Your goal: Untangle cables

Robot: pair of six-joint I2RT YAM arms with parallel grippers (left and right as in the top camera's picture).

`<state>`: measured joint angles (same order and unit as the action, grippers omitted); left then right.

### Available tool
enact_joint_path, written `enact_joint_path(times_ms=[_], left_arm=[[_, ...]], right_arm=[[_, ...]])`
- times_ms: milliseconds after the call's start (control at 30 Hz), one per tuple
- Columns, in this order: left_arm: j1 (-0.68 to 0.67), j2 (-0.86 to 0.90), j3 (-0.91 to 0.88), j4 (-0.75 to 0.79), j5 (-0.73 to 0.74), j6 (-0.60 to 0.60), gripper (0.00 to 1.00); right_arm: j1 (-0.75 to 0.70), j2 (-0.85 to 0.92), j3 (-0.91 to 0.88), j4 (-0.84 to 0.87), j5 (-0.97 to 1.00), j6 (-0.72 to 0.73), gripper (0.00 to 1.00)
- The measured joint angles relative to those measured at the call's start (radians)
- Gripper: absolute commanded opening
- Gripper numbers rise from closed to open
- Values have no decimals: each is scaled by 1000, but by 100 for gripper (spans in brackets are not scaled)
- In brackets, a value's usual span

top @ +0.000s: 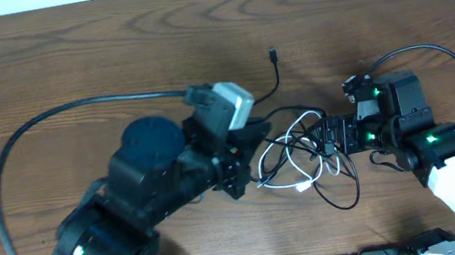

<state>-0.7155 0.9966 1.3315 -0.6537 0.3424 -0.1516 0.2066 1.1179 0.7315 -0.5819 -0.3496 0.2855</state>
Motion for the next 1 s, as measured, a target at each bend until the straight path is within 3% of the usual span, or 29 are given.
enact_joint_path(times_ms=[300, 467, 733, 800, 1000], left_arm=[[4, -195, 16, -39, -380, 3, 8], [4, -212, 19, -97, -516, 3, 7], [4, -197, 19, -200, -566, 3, 8], [4, -192, 19, -230, -565, 3, 16], [4, -162, 19, -321, -562, 0, 17]], right_arm=[[-47, 14, -9, -32, 137, -1, 99], [-47, 14, -9, -32, 146, -1, 99], [-47, 14, -9, -31, 146, 8, 99], [-47, 14, -9, -31, 146, 11, 99], [-47, 14, -9, -31, 145, 15, 99]])
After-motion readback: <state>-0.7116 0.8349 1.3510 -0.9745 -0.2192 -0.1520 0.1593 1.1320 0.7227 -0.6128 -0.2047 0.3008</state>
